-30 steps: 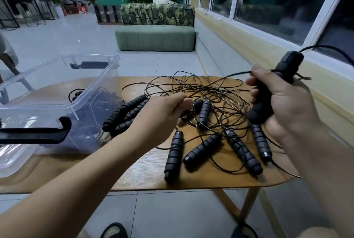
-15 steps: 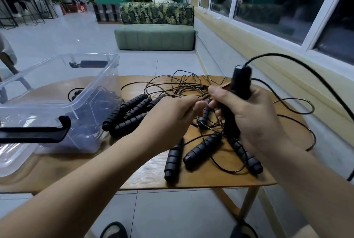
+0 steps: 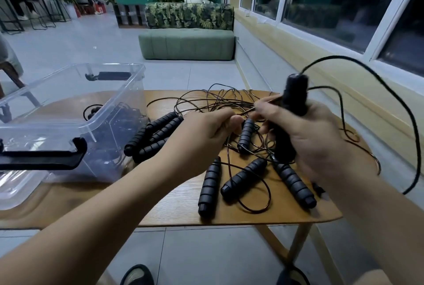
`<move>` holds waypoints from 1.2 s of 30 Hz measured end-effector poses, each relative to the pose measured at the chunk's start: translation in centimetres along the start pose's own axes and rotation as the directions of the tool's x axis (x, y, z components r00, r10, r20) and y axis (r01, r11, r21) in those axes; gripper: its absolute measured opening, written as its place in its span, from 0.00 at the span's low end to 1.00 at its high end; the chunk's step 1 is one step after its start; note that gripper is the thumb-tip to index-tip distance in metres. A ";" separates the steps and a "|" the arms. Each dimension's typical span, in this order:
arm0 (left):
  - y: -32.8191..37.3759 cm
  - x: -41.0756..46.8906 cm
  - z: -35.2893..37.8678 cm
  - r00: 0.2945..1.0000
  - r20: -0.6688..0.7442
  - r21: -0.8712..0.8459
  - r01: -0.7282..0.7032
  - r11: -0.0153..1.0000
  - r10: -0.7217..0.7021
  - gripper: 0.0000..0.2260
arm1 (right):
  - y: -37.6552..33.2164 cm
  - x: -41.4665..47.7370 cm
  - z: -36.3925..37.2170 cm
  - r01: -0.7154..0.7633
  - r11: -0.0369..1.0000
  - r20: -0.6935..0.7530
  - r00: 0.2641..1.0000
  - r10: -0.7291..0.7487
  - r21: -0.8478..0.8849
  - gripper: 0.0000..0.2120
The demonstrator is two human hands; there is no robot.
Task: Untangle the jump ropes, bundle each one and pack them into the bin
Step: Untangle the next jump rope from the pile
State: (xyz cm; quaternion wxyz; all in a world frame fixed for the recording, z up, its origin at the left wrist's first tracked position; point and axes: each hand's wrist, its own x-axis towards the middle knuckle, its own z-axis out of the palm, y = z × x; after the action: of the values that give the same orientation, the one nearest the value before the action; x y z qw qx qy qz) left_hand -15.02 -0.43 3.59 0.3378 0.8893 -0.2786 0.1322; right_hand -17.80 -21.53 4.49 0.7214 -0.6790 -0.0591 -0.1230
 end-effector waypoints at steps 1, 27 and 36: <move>0.1 -0.1 0.1 1.000 -0.008 -0.002 -0.014 1.000 0.014 0.16 | 0.4 -0.1 0.4 -0.001 0.999 0.017 1.000 0.002 -0.034 0.07; -0.7 0.1 0.4 0.998 -0.012 0.025 -0.063 0.998 0.063 0.15 | 0.7 -0.7 1.6 -0.100 0.995 0.049 0.994 0.099 0.016 0.08; 0.5 -0.4 0.1 0.998 -0.018 -0.038 -0.068 0.997 0.067 0.14 | 0.1 -0.9 2.1 -0.179 0.974 0.003 0.984 0.180 0.139 0.10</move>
State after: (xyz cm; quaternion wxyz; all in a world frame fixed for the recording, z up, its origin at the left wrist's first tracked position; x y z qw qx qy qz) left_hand -15.65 -0.65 3.66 0.3526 0.8715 -0.3081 0.1457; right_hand -18.43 -19.35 4.35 0.7753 -0.6290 -0.0024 -0.0565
